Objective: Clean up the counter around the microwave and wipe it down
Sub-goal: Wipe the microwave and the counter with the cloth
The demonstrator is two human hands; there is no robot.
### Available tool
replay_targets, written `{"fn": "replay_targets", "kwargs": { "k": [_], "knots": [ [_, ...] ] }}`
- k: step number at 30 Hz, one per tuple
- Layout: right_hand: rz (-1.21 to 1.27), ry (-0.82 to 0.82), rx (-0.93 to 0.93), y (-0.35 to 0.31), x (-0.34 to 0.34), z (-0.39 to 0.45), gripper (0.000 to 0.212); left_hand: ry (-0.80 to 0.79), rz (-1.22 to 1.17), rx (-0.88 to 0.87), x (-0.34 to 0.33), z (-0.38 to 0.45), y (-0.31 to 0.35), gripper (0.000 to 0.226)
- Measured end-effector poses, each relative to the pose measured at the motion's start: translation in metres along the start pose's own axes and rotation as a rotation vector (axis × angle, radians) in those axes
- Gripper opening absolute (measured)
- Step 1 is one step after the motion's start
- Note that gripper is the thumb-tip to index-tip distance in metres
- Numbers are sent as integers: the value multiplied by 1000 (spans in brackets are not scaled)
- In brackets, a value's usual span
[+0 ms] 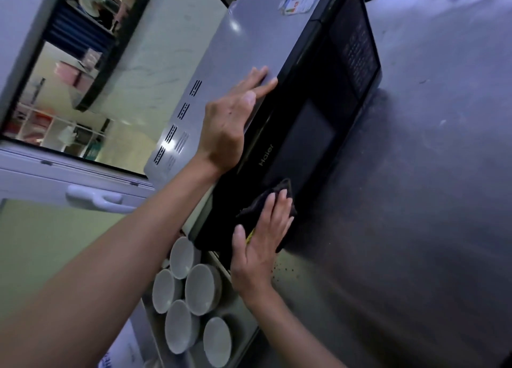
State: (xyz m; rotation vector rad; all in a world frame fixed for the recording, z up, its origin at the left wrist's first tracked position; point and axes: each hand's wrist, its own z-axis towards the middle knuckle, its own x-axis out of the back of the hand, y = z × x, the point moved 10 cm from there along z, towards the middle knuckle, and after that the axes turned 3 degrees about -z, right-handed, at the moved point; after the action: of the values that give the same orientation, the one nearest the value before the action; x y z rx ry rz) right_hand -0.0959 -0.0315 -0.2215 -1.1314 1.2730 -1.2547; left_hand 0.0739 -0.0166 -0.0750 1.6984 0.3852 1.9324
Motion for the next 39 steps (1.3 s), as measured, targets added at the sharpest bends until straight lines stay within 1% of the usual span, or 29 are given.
{"fn": "replay_targets", "kwargs": {
  "k": [2,5,8,11,14,21,26,28,31,35,37,39],
  "knots": [
    [-4,-22,-19,12,-5,-16,71,1,10,-10,1,-1,2,45],
    [14,-14,-94,39,-2,-9,70,1,43,-16,0,-2,7,44],
    [39,31,-197,67,10,23,69,5,80,-15,1,-3,9,47],
    [74,77,-247,80,29,70,68,12,85,-7,2,-4,10,46],
    [60,120,-232,82,52,126,68,12,103,-5,2,-3,12,44],
    [-5,176,-153,74,115,257,59,4,118,-9,2,-2,15,42],
    [-105,82,-126,70,147,306,50,14,174,-33,3,1,21,42],
    [-144,17,-111,66,153,309,45,25,210,-52,5,2,24,42],
    [-189,-61,-123,55,160,303,45,32,252,-58,4,3,26,41],
    [-217,-160,-103,16,169,283,44,62,332,-69,6,0,29,38],
    [-223,-211,-54,-12,172,273,43,117,375,-60,9,-3,29,34],
    [-233,-262,-11,-38,174,263,43,199,387,-16,14,-9,29,30]
  ]
}}
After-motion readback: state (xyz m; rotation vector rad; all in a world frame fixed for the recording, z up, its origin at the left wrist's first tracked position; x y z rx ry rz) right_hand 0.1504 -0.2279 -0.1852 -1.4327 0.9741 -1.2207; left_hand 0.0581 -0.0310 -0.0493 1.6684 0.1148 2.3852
